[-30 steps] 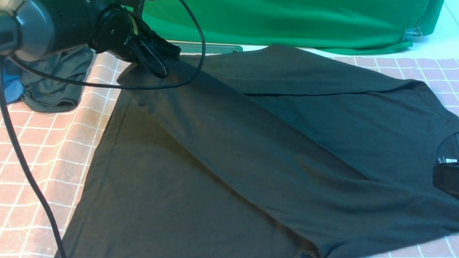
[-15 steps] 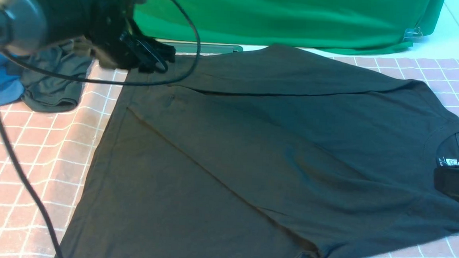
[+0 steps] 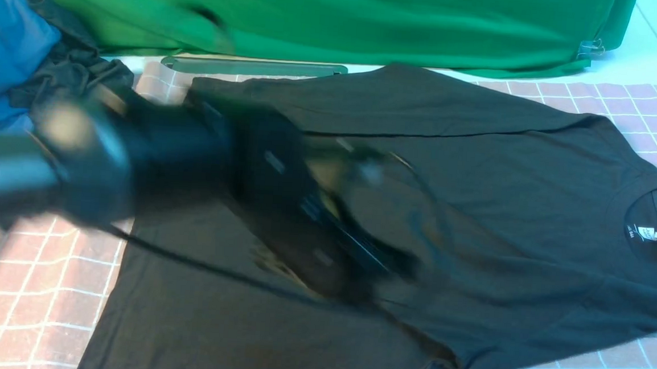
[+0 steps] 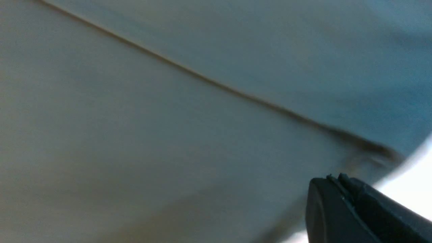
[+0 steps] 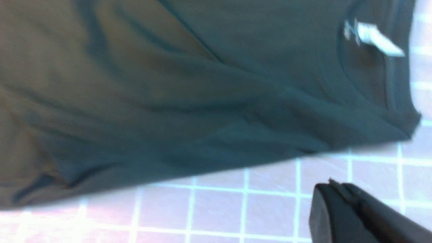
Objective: Fold a long-sleeved shirt over a pink coffee tablecloth.
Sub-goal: 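Grab the top left corner of the dark shirt with the left gripper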
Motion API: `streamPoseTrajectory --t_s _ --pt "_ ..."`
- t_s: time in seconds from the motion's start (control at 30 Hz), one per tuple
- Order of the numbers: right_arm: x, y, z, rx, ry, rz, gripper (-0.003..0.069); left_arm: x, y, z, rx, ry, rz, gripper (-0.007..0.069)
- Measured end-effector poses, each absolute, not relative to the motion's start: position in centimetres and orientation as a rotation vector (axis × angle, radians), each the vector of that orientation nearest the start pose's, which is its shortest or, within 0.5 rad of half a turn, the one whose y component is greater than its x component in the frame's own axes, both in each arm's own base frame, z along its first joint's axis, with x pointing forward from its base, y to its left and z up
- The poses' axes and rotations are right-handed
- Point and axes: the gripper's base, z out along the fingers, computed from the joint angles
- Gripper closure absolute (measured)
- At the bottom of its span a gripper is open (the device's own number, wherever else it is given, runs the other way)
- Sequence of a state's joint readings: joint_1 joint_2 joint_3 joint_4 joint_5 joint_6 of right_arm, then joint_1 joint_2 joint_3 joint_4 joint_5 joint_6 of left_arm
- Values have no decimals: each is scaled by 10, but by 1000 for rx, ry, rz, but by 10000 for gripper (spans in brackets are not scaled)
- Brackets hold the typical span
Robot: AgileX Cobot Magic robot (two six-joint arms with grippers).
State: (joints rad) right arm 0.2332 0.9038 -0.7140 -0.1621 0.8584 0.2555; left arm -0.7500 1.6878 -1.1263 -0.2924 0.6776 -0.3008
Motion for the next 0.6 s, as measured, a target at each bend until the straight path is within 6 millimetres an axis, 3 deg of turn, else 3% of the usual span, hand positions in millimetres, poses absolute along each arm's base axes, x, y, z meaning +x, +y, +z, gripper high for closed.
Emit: streamPoseTrajectory --t_s 0.1,0.17,0.3,0.53,0.6 --pt "169 21 284 -51 2595 -3 624 224 -279 213 471 2797 -602 605" --pt "172 19 283 -58 2607 -3 624 223 -288 209 498 2798 -600 589" --pt "176 18 283 -83 2617 12 624 230 -311 195 498 2816 -609 445" --pt "176 20 284 -83 2612 32 624 234 -319 173 444 2867 -618 175" --pt "177 20 284 -88 2603 41 624 236 -321 170 430 2847 -628 127"
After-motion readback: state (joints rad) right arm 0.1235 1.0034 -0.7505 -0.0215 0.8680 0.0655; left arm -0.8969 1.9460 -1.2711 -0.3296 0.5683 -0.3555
